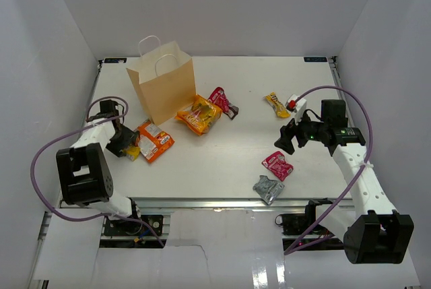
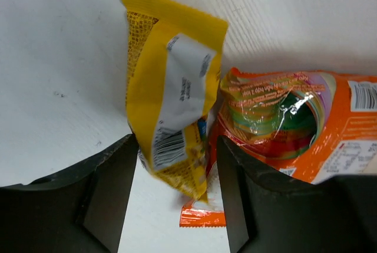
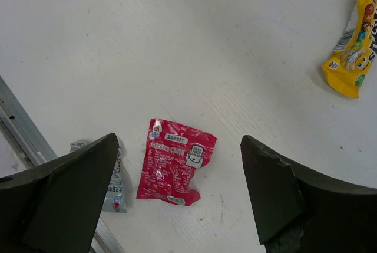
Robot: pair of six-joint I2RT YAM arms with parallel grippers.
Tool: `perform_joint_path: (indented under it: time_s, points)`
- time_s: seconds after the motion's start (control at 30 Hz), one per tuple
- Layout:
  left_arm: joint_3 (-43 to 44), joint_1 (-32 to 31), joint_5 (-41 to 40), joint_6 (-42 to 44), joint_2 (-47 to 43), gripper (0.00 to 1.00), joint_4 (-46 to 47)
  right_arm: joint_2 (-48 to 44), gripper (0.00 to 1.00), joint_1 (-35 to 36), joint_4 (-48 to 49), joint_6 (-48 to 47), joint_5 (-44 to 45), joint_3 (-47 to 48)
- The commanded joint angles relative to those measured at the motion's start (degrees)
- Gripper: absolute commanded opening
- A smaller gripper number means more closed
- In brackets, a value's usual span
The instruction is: Place the snacks into the paper bag
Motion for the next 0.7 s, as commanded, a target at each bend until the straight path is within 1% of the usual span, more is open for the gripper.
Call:
perform_joint_path:
  time_s: [0.0, 0.13, 0.2, 0.33, 0.37, 0.47, 0.63, 0.67]
  points:
    - [2.1, 0.9, -0.8, 0.6, 2.2, 0.66, 1.6, 0.0, 0.90, 0.0, 0.8, -0.5, 0.5, -0.3]
    - [1.1, 1.8, -1.9, 0.7, 3.7, 0.49, 1.9, -0.3, 0.90, -0.1, 0.8, -0.3, 1.3, -0.1]
    - [0.6, 2.0, -1.9, 0.8, 3.8, 0.48, 2.0, -0.3, 0.90, -0.1, 0.8, 0.0, 1.4, 0.0]
    - [0.3, 2.2, -2.2, 0.9, 1.2, 0.29, 2.1, -0.2, 0.90, -0.3, 0.9, 0.3, 1.5, 0.2]
    - [0.4, 2.3, -2.2, 1.0, 0.4, 0.22, 1.8, -0.2, 0.90, -0.4, 0.8, 0.4, 1.5, 0.4]
    - [2.0, 2.2, -2.4, 0.8, -4.0, 0.15, 0.3, 0.0, 0.90, -0.5, 0.8, 0.5, 1.6, 0.6]
    - [6.5, 2.3, -0.9, -0.5, -12.1, 0.09, -1.3, 0.8, 0.90, -0.6, 0.8, 0.5, 1.4, 1.1]
    - [8.7, 2.2, -0.5, -0.5, -13.1, 0.08, -1.5, 0.9, 0.90, -0.6, 0.8, 0.5, 1.4, 1.3]
